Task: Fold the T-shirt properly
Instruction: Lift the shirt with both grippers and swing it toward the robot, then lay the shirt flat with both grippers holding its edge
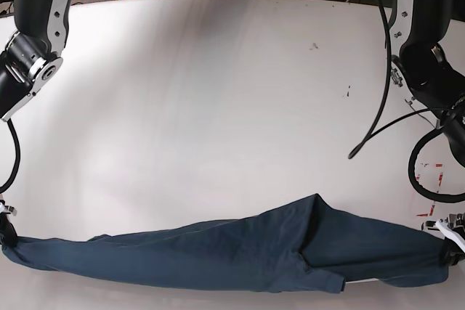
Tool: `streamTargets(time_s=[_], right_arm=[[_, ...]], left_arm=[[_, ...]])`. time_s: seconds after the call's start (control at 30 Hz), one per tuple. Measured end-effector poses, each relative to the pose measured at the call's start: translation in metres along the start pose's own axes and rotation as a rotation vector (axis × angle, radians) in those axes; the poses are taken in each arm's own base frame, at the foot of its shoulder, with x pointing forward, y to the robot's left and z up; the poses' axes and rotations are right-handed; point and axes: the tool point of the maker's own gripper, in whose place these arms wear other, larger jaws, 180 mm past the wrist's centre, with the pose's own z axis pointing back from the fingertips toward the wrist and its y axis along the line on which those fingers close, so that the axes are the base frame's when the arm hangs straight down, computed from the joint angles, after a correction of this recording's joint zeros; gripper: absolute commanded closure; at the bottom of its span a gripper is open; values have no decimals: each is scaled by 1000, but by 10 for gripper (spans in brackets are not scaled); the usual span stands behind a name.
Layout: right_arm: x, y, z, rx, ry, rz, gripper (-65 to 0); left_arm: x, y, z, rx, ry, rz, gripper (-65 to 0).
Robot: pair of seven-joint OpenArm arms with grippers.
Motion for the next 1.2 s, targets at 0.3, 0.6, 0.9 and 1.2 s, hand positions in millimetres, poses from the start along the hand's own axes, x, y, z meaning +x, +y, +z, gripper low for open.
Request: streamTargets(time_s=[0.3, 0.6, 0.9, 1.2], right_arm=[[-133, 17, -15, 41, 294, -91, -29], [-248, 45, 2, 80, 453, -204, -32], [-312, 53, 32, 65, 573, -273, -60], [-342, 54, 57, 47, 657, -270, -572]], left_arm=[[-105, -30, -3, -46, 240, -4, 0], [-200, -58, 11, -117, 420, -46, 0], [-258, -61, 36, -141, 548, -79, 0], [-277, -59, 48, -145, 603, -96, 0]])
